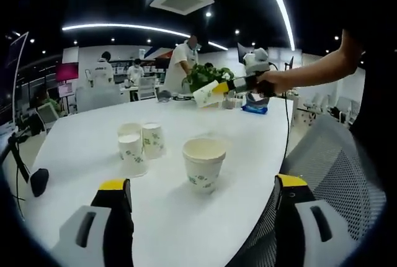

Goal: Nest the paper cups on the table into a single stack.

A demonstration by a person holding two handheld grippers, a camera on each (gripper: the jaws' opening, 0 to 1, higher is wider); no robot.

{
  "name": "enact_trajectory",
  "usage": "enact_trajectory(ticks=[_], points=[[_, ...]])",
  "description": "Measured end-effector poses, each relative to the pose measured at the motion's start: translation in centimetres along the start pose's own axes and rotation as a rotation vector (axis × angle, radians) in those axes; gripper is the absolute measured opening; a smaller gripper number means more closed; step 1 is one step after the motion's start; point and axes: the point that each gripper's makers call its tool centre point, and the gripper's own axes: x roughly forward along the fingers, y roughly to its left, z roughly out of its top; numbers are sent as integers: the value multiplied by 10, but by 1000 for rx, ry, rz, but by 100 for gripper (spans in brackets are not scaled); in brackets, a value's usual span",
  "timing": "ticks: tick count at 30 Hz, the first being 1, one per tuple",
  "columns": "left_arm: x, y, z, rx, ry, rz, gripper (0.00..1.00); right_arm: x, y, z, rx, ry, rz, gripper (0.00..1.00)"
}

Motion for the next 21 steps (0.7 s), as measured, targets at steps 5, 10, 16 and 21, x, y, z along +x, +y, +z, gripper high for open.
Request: enact_trajectory(ticks=[5,10,16,21], points=[[-1,2,1,-15,-10,7,95,-7,22,5,2,-8,29,0],[-1,3,1,-17,-10,9,95,-11,53,6,-13,-4,90,0],[0,4,0,-20,-11,13,95,-16,78,3,-46,20,128,0],[0,4,1,-17,-13,16,95,-21,95,0,-51,38,156,0]])
